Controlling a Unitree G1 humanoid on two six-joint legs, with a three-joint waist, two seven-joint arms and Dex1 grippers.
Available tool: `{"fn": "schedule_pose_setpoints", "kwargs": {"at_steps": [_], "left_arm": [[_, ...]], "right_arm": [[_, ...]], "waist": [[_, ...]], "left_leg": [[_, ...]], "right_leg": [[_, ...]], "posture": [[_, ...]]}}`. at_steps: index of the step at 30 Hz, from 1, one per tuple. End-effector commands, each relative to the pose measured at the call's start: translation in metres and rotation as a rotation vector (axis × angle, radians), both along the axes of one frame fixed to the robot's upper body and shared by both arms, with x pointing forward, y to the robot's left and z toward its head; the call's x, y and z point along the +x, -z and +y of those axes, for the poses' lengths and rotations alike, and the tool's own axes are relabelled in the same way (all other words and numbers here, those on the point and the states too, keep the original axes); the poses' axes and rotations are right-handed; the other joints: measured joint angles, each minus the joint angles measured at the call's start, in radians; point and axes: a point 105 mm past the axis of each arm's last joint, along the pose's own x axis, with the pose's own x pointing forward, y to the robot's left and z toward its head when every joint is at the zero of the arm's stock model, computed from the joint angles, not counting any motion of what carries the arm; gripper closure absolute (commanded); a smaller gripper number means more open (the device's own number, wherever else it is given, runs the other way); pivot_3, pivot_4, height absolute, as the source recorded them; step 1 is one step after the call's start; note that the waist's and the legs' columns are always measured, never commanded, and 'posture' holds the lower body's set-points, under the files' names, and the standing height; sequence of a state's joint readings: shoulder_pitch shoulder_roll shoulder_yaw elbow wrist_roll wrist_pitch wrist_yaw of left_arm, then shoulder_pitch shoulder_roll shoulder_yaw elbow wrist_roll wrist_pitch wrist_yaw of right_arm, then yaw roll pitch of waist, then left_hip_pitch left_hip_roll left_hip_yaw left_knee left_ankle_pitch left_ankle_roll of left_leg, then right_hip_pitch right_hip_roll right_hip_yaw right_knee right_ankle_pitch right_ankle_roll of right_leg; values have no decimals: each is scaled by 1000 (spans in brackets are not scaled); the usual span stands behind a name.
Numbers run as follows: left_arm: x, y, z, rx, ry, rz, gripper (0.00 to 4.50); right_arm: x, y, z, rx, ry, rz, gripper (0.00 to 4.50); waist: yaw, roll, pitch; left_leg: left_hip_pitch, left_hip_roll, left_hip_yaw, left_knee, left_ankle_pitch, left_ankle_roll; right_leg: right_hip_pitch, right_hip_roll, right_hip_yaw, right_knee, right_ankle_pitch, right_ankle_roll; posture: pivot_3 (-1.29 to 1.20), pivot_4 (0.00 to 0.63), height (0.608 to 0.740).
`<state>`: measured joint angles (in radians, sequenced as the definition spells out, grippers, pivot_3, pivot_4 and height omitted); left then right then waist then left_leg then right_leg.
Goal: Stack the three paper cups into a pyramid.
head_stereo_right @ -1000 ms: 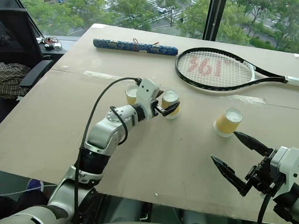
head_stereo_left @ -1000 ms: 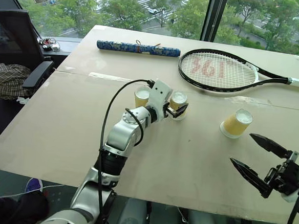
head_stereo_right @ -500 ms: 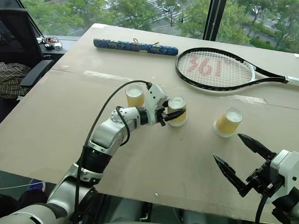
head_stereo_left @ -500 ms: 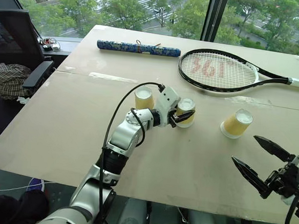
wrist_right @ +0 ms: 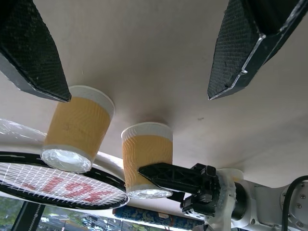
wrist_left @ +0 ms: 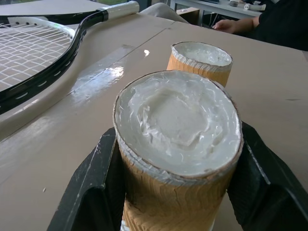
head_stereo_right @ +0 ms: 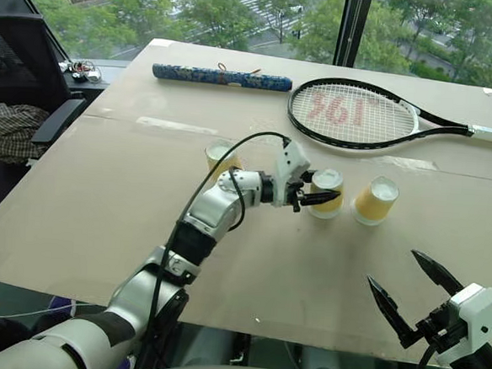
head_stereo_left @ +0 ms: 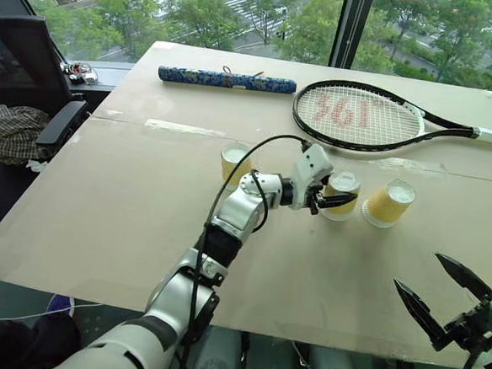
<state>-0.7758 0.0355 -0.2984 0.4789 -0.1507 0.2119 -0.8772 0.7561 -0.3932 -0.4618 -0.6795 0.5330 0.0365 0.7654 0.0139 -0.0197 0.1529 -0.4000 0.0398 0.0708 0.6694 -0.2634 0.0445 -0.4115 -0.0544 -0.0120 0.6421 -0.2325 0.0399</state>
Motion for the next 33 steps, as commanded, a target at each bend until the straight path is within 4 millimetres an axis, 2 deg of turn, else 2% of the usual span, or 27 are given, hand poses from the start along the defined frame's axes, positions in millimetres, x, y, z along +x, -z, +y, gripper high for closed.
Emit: {"fn": "schedule_pose_setpoints", "kwargs": {"at_steps": [1,10,15,16,17,19,20,24,27,30,32,33], "left_arm": [[0,-12,-14,-10,26,-83,2363],[2,-3,-32,9,0,-98,2363],[0,0,-37,17,13,-97,2363],[0,1,-37,22,14,-90,1331],[-2,-2,-37,11,26,-87,1010],[-4,-7,-36,-9,33,-93,53],[-5,-13,-34,-24,39,-95,14],[-11,-42,-13,-80,54,-108,14],[-14,-58,12,-75,37,-128,14],[-11,-81,61,-115,-69,-169,14],[-6,-90,86,-128,-166,-193,14],[-2,-92,106,-133,-253,-202,14]], "right_arm": [[0,-9,-5,-39,15,-54,0],[2,-10,-4,-34,17,-63,0],[8,-19,-6,-24,18,-103,0],[9,-20,-5,-24,16,-106,0],[10,-21,-5,-24,13,-108,0],[10,-22,-5,-25,11,-110,0],[11,-22,-5,-25,9,-110,0],[13,-23,-3,-19,-6,-108,0],[18,-23,1,-11,-34,-107,0],[26,-27,11,10,-96,-110,0],[29,-28,15,23,-131,-104,0],[29,-28,18,30,-165,-91,0]], "waist": [[0,0,0],[2,0,0],[2,0,0],[2,0,0],[2,0,0],[1,0,0],[1,0,0],[-2,0,0],[-3,1,0],[-7,2,-1],[-4,2,-1],[-2,2,-1]], "left_leg": [[0,0,0,0,0,0],[-1,0,0,0,0,0],[-1,0,0,0,0,0],[-1,0,0,0,0,0],[-1,0,0,0,0,1],[-1,0,0,0,0,1],[-1,0,0,0,0,1],[-1,1,0,0,0,1],[0,1,0,0,0,0],[1,2,0,0,0,0],[1,2,0,0,0,0],[1,2,0,0,0,0]], "right_leg": [[0,0,0,0,0,0],[0,0,0,-1,0,0],[0,0,0,-1,0,0],[0,0,0,-1,0,0],[0,0,0,-1,0,0],[0,0,0,-1,0,0],[0,0,-1,-1,0,0],[-1,0,0,0,0,0],[-1,0,0,1,0,0],[0,1,1,1,0,0],[0,1,1,1,1,0],[0,1,1,2,1,1]], "posture": [[0,150,740],[0,150,740],[0,150,740],[0,150,740],[0,150,740],[0,150,740],[0,150,740],[0,150,740],[0,150,740],[0,150,740],[0,150,740],[0,150,740]]}}
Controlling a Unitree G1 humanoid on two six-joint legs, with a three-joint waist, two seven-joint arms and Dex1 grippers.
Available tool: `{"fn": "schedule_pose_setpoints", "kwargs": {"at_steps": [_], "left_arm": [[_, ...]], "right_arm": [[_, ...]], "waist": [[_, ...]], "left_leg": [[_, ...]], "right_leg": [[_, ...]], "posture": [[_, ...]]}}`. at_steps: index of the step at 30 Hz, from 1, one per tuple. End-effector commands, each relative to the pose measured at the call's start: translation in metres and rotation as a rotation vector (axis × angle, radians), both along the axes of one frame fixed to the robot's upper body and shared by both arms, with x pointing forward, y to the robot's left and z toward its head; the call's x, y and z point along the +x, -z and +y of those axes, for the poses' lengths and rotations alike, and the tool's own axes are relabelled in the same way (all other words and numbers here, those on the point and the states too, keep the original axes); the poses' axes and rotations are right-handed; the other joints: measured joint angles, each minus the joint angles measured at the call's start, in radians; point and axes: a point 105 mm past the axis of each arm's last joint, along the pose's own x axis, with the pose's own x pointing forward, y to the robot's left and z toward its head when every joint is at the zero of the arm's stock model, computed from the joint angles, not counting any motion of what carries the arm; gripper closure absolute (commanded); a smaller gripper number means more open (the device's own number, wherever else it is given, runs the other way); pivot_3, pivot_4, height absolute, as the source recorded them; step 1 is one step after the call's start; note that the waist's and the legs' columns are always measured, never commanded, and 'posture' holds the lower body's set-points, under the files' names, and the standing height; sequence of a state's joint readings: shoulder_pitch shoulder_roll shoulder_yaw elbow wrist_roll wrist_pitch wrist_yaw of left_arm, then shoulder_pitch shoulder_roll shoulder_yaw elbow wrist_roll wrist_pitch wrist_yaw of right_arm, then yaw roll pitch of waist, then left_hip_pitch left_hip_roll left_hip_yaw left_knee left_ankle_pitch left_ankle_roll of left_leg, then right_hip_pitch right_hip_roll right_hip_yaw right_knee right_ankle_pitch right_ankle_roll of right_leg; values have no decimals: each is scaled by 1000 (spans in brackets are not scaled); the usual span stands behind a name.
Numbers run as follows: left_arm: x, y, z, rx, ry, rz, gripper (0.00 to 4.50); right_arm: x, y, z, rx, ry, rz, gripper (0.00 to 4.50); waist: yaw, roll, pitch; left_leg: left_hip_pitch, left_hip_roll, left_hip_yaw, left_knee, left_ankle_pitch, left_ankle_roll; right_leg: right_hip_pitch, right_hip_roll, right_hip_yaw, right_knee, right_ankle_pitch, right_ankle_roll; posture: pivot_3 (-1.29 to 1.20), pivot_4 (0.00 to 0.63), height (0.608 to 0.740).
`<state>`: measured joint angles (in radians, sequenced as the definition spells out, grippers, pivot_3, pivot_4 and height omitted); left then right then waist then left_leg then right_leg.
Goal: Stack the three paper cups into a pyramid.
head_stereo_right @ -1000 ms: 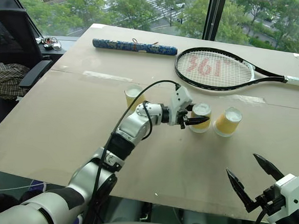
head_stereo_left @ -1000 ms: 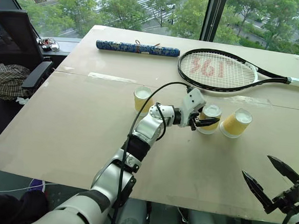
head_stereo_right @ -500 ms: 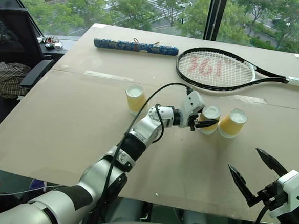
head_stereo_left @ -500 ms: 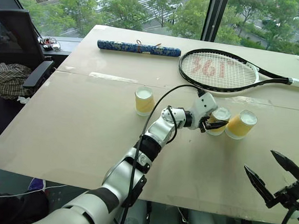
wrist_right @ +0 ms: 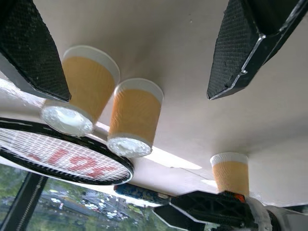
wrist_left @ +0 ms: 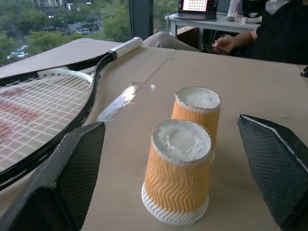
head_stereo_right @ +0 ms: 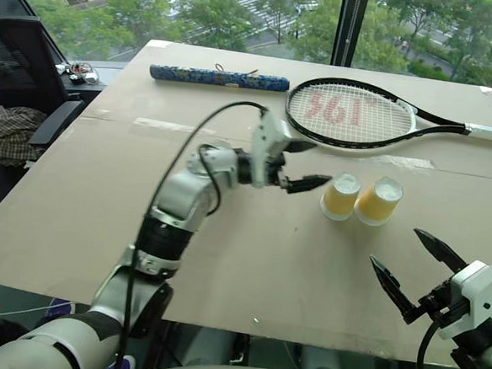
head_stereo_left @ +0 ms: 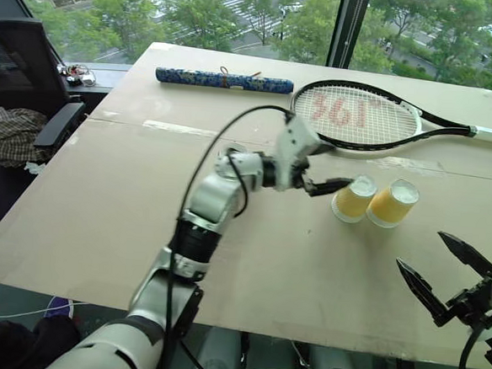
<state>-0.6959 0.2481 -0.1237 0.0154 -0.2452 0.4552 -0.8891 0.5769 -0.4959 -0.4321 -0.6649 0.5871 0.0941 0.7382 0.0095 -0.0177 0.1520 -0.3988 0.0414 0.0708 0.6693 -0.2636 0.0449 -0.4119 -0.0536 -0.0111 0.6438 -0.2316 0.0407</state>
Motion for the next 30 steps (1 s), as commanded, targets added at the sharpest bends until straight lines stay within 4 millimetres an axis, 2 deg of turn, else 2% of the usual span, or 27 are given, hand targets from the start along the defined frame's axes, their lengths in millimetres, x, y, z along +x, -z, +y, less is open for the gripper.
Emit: {"fn": "schedule_pose_setpoints", "kwargs": {"at_steps": [1,3,4,7,9,11,14,17,30], "left_arm": [[3,-23,52,-64,-203,-68,14],[1,-15,85,-44,-334,-59,14],[-2,-10,96,-40,-375,-50,14],[-12,2,117,-51,-468,7,14],[-20,11,125,-32,-488,39,14],[-24,16,128,-37,-501,65,14],[-27,36,133,8,-517,86,14],[-18,47,130,16,-522,100,14],[19,60,122,41,-589,62,14]], "right_arm": [[0,-6,12,24,-100,12,0],[1,-6,16,34,-147,27,0],[2,-6,17,35,-162,30,0],[4,-7,19,40,-195,36,0],[5,-7,21,42,-218,44,0],[6,-6,22,38,-231,51,0],[9,-6,24,34,-246,52,0],[12,-9,25,31,-251,46,0],[0,-11,14,3,-174,49,0]], "waist": [[4,0,0],[3,0,0],[3,0,0],[10,-1,1],[11,-3,1],[11,-3,1],[7,-3,0],[5,-3,0],[6,-3,0]], "left_leg": [[0,0,0,0,0,0],[0,0,0,0,0,0],[0,0,0,0,0,0],[0,2,0,0,0,0],[-1,2,0,1,0,0],[0,2,0,1,0,0],[0,2,0,1,0,0],[1,0,0,1,0,0],[0,-1,0,1,0,0]], "right_leg": [[0,0,0,0,0,0],[0,0,0,0,0,0],[0,0,0,0,0,0],[1,-1,0,-1,0,1],[1,-2,-1,-1,0,0],[2,-2,0,-1,0,-1],[2,-2,0,0,0,-1],[2,-2,0,0,0,0],[2,-1,0,0,0,1]], "posture": [[0,150,740],[0,150,740],[0,150,740],[0,150,740],[0,150,740],[0,150,740],[0,150,740],[0,150,740],[0,150,740]]}}
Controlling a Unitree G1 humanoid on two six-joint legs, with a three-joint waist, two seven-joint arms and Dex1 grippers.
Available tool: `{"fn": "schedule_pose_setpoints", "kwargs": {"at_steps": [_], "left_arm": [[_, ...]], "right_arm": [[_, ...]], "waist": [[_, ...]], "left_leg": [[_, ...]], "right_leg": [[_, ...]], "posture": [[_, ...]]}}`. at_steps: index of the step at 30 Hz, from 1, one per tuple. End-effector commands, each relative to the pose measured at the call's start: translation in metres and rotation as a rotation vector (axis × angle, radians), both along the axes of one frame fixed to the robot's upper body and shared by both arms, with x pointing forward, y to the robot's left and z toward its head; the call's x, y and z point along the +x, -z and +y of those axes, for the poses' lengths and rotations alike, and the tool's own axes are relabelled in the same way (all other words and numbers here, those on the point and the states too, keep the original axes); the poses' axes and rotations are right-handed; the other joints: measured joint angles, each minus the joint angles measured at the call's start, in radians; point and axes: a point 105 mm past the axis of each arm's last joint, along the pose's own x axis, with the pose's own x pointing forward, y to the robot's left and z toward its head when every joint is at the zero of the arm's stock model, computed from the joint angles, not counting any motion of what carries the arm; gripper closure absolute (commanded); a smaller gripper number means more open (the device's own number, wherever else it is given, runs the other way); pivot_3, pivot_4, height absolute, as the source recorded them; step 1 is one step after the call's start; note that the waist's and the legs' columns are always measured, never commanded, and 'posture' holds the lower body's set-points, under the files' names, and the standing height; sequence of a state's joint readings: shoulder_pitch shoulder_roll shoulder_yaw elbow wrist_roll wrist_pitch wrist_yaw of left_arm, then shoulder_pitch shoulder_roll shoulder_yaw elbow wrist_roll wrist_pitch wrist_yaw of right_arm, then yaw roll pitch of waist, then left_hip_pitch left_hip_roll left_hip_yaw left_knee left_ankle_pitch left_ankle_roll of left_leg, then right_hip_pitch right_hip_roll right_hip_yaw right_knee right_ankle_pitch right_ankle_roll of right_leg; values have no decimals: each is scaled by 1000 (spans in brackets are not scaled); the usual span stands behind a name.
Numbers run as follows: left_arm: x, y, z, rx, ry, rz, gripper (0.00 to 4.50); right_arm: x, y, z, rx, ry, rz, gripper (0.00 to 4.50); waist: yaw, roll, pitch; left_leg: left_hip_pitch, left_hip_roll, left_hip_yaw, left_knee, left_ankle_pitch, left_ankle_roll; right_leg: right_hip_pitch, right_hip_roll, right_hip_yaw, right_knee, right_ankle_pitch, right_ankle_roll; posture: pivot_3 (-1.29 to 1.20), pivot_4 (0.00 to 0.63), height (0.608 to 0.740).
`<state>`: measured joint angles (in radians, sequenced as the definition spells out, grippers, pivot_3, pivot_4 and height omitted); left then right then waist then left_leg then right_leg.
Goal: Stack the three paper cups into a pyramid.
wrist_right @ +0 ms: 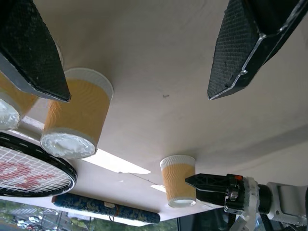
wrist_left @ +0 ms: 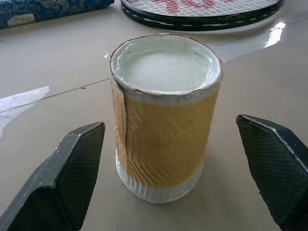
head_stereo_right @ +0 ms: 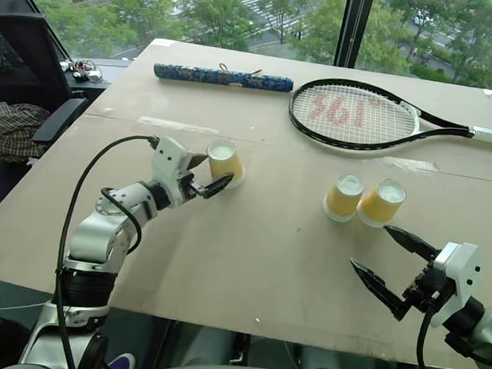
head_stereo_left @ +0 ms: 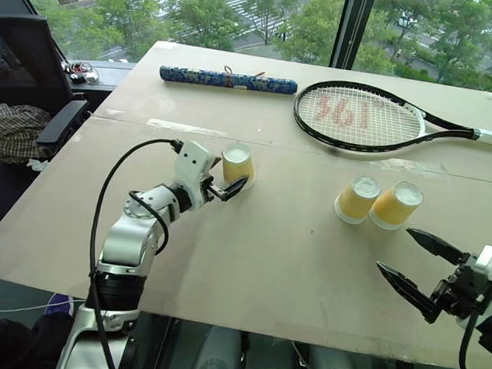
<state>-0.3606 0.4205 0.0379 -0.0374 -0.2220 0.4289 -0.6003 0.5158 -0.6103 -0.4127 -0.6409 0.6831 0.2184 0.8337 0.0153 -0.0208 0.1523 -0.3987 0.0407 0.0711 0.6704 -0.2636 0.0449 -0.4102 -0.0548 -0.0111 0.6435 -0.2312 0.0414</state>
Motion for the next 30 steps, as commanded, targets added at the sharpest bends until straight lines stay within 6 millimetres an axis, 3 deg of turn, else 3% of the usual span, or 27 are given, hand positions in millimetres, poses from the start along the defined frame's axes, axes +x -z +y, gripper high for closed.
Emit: {"fn": "schedule_pose_setpoints", "kwargs": {"at_steps": [1,4,7,8,10,14,17,21,28,30], "left_arm": [[12,-10,-5,-1,-10,-65,14],[16,-9,-14,-23,42,-69,798],[24,-7,-8,-4,42,-56,2015],[25,-7,-7,-2,60,-51,2117],[27,-17,-9,-14,102,-74,2117],[26,-56,-42,-108,302,-105,2117],[14,-78,-87,-117,545,-44,2117],[13,-105,-145,-101,749,11,2117],[18,-113,-216,-37,850,-31,2117],[15,-110,-228,-18,878,-38,2117]], "right_arm": [[-4,-14,2,-10,10,-61,0],[-6,-13,2,-12,35,-64,0],[-9,-13,2,-12,56,-62,0],[-10,-13,2,-13,64,-62,0],[-12,-13,0,-11,88,-65,0],[-14,-16,-5,9,167,-92,0],[-14,-15,-9,9,218,-103,0],[-15,-11,-13,-8,258,-113,0],[-22,-6,-21,-30,326,-109,0],[-24,-3,-28,-53,362,-103,0]], "waist": [[0,0,0],[0,-1,0],[0,-1,0],[0,-1,0],[0,-1,0],[5,-2,1],[5,-3,0],[9,-3,0],[-5,-2,0],[-4,-2,1]], "left_leg": [[0,0,0,0,0,0],[0,0,0,0,0,0],[0,0,0,0,0,0],[0,0,0,0,0,0],[0,0,0,0,0,0],[-1,0,-1,0,0,0],[-2,-1,-1,1,0,0],[-3,-2,-1,2,0,0],[-2,-2,-2,1,0,0],[-2,-2,-2,0,0,0]], "right_leg": [[0,0,0,0,0,0],[0,0,0,0,0,0],[0,0,0,0,0,0],[0,0,0,0,0,0],[0,1,0,0,0,0],[0,0,-1,0,0,0],[0,0,-1,0,0,0],[0,0,-1,-1,0,0],[-1,5,2,-1,0,1],[-2,5,1,-1,-1,0]], "posture": [[0,150,740],[0,150,740],[0,150,740],[0,150,740],[0,150,740],[0,150,740],[0,150,740],[0,150,740],[0,150,740],[0,150,740]]}}
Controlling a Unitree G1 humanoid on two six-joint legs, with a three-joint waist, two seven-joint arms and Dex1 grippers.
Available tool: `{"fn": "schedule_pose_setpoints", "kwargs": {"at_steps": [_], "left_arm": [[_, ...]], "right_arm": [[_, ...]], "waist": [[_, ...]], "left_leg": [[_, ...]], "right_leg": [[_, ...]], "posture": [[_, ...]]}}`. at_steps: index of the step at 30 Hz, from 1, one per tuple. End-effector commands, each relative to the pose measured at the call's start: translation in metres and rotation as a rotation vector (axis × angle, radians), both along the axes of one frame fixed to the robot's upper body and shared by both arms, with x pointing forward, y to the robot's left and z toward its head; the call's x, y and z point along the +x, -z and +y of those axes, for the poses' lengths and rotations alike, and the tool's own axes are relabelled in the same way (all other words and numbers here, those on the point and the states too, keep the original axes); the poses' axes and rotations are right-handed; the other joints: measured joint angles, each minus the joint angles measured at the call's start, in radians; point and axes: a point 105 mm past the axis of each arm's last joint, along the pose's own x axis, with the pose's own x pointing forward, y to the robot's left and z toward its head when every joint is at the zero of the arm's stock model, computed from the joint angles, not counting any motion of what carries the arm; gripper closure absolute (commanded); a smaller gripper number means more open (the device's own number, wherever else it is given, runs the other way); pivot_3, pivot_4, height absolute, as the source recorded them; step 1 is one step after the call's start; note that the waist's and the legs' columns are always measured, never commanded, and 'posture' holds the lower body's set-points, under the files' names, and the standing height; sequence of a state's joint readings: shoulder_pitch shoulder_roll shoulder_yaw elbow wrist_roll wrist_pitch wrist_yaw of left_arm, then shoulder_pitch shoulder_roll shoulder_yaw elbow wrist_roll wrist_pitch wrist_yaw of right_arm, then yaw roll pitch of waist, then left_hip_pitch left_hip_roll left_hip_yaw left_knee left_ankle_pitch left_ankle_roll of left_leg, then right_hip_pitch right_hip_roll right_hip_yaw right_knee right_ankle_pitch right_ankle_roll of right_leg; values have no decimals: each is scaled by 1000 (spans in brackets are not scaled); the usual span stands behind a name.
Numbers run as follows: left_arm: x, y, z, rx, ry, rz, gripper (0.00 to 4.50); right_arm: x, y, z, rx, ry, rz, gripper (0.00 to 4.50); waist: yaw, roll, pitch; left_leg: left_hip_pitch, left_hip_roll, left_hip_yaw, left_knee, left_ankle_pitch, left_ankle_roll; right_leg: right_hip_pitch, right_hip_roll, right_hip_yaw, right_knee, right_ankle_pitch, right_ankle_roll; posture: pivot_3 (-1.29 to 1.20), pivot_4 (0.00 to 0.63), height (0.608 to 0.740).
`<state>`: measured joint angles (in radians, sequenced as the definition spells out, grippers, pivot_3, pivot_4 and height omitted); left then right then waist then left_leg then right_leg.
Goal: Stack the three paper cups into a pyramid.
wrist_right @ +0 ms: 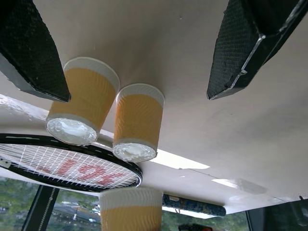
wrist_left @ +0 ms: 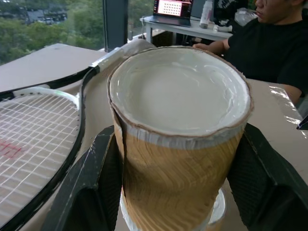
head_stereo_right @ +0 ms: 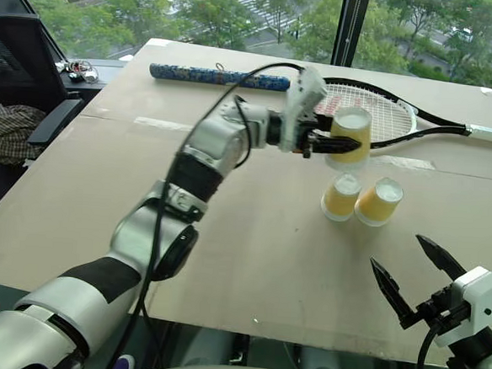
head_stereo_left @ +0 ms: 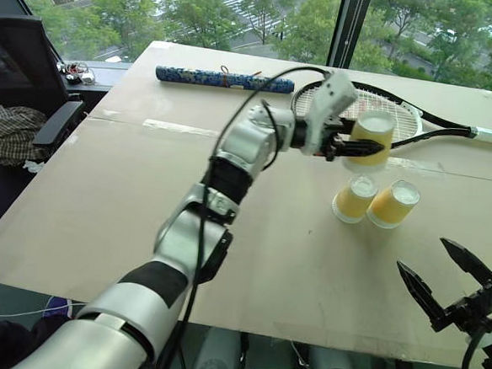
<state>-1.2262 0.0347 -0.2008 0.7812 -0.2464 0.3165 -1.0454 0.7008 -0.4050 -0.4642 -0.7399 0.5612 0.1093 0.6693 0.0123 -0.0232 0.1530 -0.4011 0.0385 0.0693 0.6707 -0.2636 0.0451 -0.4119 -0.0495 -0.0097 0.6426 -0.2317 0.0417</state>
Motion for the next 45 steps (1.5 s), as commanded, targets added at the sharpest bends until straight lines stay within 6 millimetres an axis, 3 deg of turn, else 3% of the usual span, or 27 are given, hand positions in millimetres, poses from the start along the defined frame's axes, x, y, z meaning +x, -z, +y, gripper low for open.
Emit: {"fn": "schedule_pose_setpoints", "kwargs": {"at_steps": [1,6,15,21,27,31,32,36,39,45], "left_arm": [[-4,-12,-15,-14,41,-65,2117],[-11,-7,-36,-1,74,-70,2117],[-18,-3,-52,26,106,-90,2117],[-20,4,-57,50,114,-93,2117],[-23,15,-59,78,131,-90,2117],[-25,12,-60,64,141,-89,295],[-24,8,-58,52,139,-85,72],[-20,-9,-43,9,136,-82,72],[-19,-19,-17,-17,135,-52,72],[-42,-7,41,-13,130,-13,72]], "right_arm": [[-4,-8,-13,-35,62,-38,0],[-3,-19,-41,-8,109,-72,0],[3,-49,-76,1,-66,-50,0],[8,-58,-80,-26,-125,-29,0],[8,-53,-74,-31,-136,-27,0],[5,-48,-71,-32,-131,-20,0],[4,-47,-70,-32,-128,-20,0],[4,-45,-66,-28,-119,-26,0],[6,-42,-61,-17,-118,-27,0],[9,-36,-56,2,-125,-19,0]], "waist": [[-1,0,0],[2,0,0],[2,-1,2],[3,0,2],[3,-1,3],[3,0,2],[3,0,2],[0,1,2],[-4,3,1],[-6,8,0]], "left_leg": [[0,0,0,0,0,0],[-1,0,-3,0,0,0],[-1,-1,-2,0,-1,2],[-2,-1,-4,0,-1,2],[-2,-1,-4,0,-1,2],[-2,-1,-4,0,-1,2],[-2,-1,-4,0,-1,2],[-2,-1,-4,0,-1,2],[-1,-1,-4,0,-1,2],[1,1,-4,-1,-1,2]], "right_leg": [[0,0,0,0,0,0],[-1,-1,1,0,0,-1],[-1,-1,4,-1,0,-1],[-1,0,2,-1,0,0],[-1,-1,2,-2,0,0],[-1,-1,2,-1,0,0],[-1,-1,2,-1,0,0],[-1,-1,2,-1,0,0],[-1,0,2,-1,0,0],[-1,1,3,2,0,0]], "posture": [[0,150,740],[0,150,740],[0,150,740],[0,150,740],[0,150,740],[0,150,740],[0,150,740],[0,150,740],[0,150,740],[0,150,740]]}}
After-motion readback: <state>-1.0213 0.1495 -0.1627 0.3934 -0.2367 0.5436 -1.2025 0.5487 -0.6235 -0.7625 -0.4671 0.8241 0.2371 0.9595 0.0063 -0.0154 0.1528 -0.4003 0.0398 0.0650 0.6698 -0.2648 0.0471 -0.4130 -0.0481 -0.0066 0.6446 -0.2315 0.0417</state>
